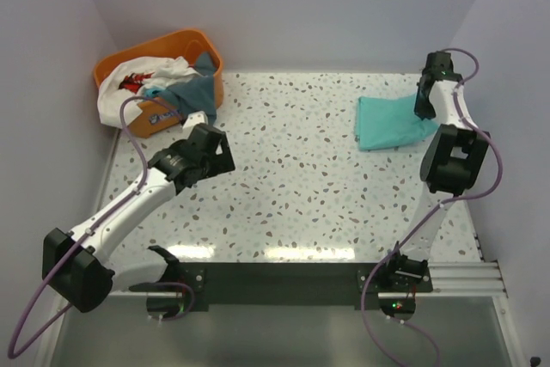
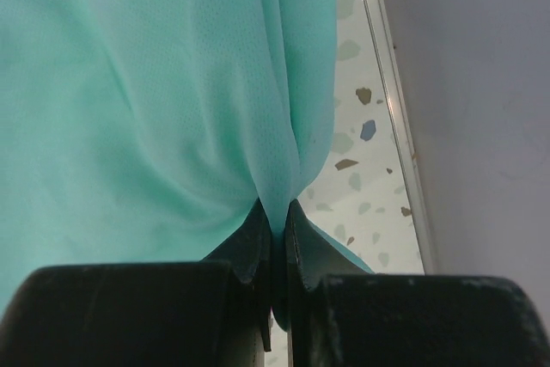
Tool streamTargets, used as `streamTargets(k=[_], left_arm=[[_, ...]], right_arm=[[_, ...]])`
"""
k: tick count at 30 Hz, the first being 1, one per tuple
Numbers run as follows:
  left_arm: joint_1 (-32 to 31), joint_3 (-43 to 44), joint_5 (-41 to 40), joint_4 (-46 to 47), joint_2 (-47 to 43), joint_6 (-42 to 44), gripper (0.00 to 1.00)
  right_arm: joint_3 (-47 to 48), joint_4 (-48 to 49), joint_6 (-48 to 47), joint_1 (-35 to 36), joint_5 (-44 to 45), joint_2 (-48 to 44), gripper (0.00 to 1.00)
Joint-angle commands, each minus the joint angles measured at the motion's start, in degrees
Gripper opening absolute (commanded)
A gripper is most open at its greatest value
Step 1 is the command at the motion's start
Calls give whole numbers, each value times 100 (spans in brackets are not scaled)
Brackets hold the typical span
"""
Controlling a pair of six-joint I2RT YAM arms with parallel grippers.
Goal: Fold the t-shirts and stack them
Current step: Neatly place the folded tshirt to the corner
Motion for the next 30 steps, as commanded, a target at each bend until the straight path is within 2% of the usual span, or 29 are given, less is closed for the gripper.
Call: streamTargets(k=[1,2,7,9,10,11,12,13,14,15,17,21,24,25,28,29,30], left_arm=[[46,333,-139,128,82,178,100],[46,351,-156,120,117,187,100],[55,456,-182,111,118,169,100],[55,535,-191,23,118,169,100],[63,562,-217,-3,109,161,100],[64,580,-235,-30,100,152,100],[64,614,-244,-82,83,152,100],[64,641,-262,-100,65,134,100],[64,667,-270,-144,30,108,100],[64,685,-288,-162,4,90,100],[64,703,-306,-179,-75,46,100],[64,747,-314,-311,-163,-112,100],[64,755,-323,-407,-181,-296,100],[64,773,-332,-451,-164,-323,100],[64,834,-262,-601,-198,-437,100],[64,817,-236,-584,-251,-429,100],[64,599,-218,-462,-460,-455,100]], right_arm=[[683,-208,-159,111,1,235,0],[937,-426,-116,102,19,384,0],[1010,-533,262,41,115,385,0],[1010,-595,446,32,238,359,7],[1001,-622,500,23,282,359,7],[1001,-674,561,23,413,333,20],[1001,-709,683,23,441,289,28],[1010,-762,719,14,458,262,47],[1001,-771,798,23,441,219,60],[975,-754,808,23,397,114,66],[852,-727,851,23,327,-45,99],[396,-605,992,23,39,-747,99],[-516,-149,1203,49,-418,-1730,99],[-1189,253,1247,58,-568,-2351,99],[-2394,590,1396,111,-1269,-3242,99],[-2713,669,1475,146,-1351,-3836,99],[-3709,1070,1580,224,-1848,-4826,99]])
